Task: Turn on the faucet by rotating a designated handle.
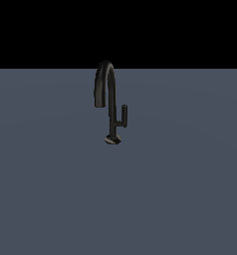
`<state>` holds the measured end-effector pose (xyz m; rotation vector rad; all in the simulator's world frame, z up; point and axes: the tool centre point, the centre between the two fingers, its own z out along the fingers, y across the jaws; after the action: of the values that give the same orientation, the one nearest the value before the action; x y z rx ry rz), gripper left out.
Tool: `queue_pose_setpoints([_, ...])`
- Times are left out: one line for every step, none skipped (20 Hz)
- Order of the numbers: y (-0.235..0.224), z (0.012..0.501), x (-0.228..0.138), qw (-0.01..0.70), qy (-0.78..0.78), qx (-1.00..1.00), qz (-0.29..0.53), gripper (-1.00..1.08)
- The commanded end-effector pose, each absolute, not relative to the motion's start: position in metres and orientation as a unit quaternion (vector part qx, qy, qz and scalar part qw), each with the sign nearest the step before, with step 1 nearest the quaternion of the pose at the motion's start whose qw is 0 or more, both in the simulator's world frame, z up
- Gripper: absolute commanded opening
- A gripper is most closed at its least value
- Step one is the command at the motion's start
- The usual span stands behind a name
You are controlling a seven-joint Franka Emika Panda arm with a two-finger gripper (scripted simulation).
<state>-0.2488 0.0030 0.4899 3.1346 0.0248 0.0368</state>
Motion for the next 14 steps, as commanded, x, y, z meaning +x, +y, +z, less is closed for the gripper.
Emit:
queue_pose_setpoints([0.003,0.49,-0.249,0.003,0.008,1.0,0.012,-1.0])
queue_pose_setpoints([0.003,0.49,-0.249,0.003,0.008,1.0,0.012,-1.0])
queue_pose_setpoints([0.003,0.49,-0.248,0.003,0.007,1.0,0.011,-1.0])
queue_pose_setpoints([0.003,0.49,-0.248,0.002,0.006,1.0,0.01,-1.0])
queue_pose_setpoints([0.003,0.49,-0.247,0.001,0.005,1.0,0.009,-1.0])
queue_pose_setpoints([0.004,0.489,-0.245,-0.001,0.003,1.0,0.008,-1.0])
queue_pose_setpoints([0.004,0.489,-0.244,-0.003,0.001,1.0,0.006,-1.0])
queue_pose_setpoints([0.004,0.489,-0.242,-0.005,-0.001,1.0,0.004,-1.0])
queue_pose_setpoints([0.004,0.488,-0.24,-0.007,-0.004,1.0,0.002,-1.0])
queue_pose_setpoints([0.005,0.488,-0.237,-0.01,-0.007,1.0,-0.001,-1.0])
queue_pose_setpoints([0.005,0.488,-0.235,-0.013,-0.01,1.0,-0.004,-1.0])
queue_pose_setpoints([0.005,0.487,-0.232,-0.017,-0.014,1.0,-0.007,-1.0])
queue_pose_setpoints([0.006,0.486,-0.228,-0.021,-0.018,1.0,-0.011,-1.0])
queue_pose_setpoints([0.006,0.486,-0.225,-0.025,-0.023,0.999,-0.015,-1.0])
